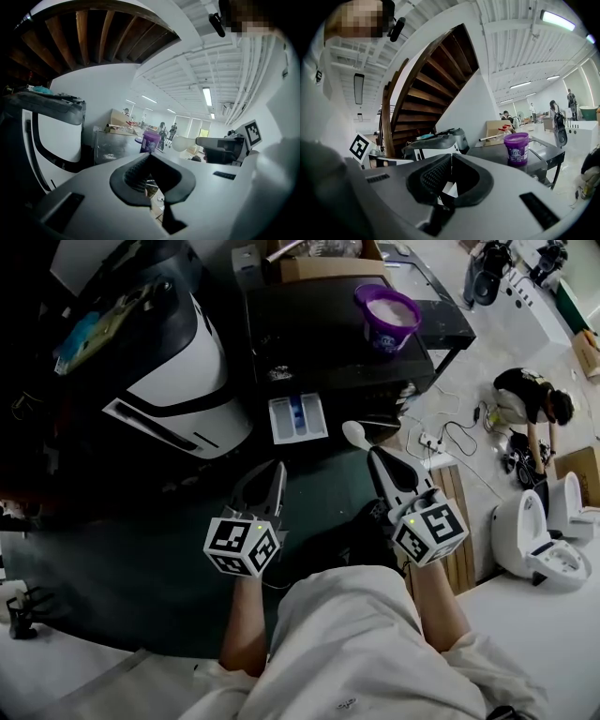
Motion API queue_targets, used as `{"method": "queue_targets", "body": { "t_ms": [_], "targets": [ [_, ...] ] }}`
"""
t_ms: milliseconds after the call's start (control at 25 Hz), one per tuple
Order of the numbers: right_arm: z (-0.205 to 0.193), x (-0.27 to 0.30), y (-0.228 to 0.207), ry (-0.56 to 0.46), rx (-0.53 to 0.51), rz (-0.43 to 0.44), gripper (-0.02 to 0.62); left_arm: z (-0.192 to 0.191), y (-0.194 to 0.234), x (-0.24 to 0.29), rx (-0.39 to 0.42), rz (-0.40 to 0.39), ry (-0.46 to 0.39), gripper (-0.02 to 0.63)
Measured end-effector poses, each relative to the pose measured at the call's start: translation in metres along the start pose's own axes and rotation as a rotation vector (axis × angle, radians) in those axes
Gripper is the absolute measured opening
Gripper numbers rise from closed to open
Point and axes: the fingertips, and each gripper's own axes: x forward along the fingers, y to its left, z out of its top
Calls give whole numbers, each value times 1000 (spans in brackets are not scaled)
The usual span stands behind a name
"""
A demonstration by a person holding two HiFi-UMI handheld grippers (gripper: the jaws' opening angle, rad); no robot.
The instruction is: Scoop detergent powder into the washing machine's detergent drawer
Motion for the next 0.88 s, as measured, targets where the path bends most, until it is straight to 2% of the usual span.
{"method": "queue_targets", "body": {
  "t_ms": [400,880],
  "targets": [
    [-1,6,-7,9,7,-18,12,2,2,12,-6,-2,0,12],
    [9,49,-46,28,26,53,12,15,13,57,-18,51,3,12]
  ]
}}
